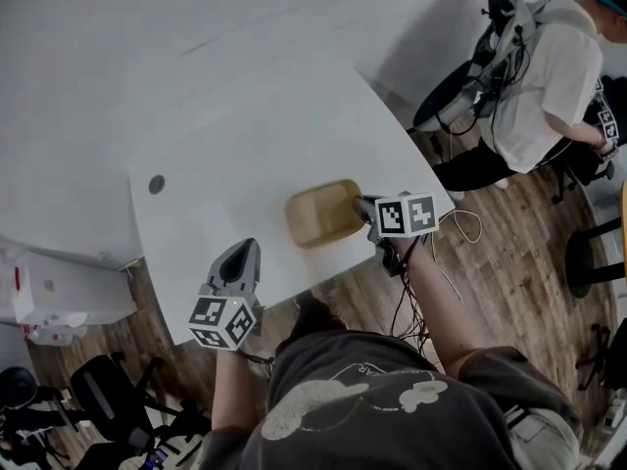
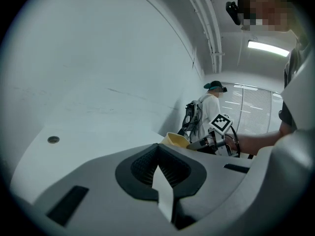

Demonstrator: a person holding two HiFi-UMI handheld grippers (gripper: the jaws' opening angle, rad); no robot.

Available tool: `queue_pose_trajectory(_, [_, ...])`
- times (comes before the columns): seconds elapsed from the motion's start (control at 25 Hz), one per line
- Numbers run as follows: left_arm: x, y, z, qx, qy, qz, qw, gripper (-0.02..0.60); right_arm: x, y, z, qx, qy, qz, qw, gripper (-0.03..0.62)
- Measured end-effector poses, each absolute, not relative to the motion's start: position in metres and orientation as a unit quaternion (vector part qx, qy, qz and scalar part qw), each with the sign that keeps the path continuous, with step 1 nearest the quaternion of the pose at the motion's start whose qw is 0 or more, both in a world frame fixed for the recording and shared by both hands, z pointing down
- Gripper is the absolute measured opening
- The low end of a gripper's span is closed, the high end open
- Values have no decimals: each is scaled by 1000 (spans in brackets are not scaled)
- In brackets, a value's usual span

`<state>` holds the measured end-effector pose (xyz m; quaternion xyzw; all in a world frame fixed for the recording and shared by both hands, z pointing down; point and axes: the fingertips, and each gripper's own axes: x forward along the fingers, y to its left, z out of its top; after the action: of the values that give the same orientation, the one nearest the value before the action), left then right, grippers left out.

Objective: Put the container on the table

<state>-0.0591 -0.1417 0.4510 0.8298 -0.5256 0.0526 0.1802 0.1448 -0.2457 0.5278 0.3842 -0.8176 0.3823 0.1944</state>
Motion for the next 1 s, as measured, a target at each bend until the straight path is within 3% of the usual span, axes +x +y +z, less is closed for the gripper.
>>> queue_pose_trajectory(1.0, [-152, -330, 474, 828, -519, 42, 210, -3, 62, -441, 543, 403, -798, 349, 282, 11])
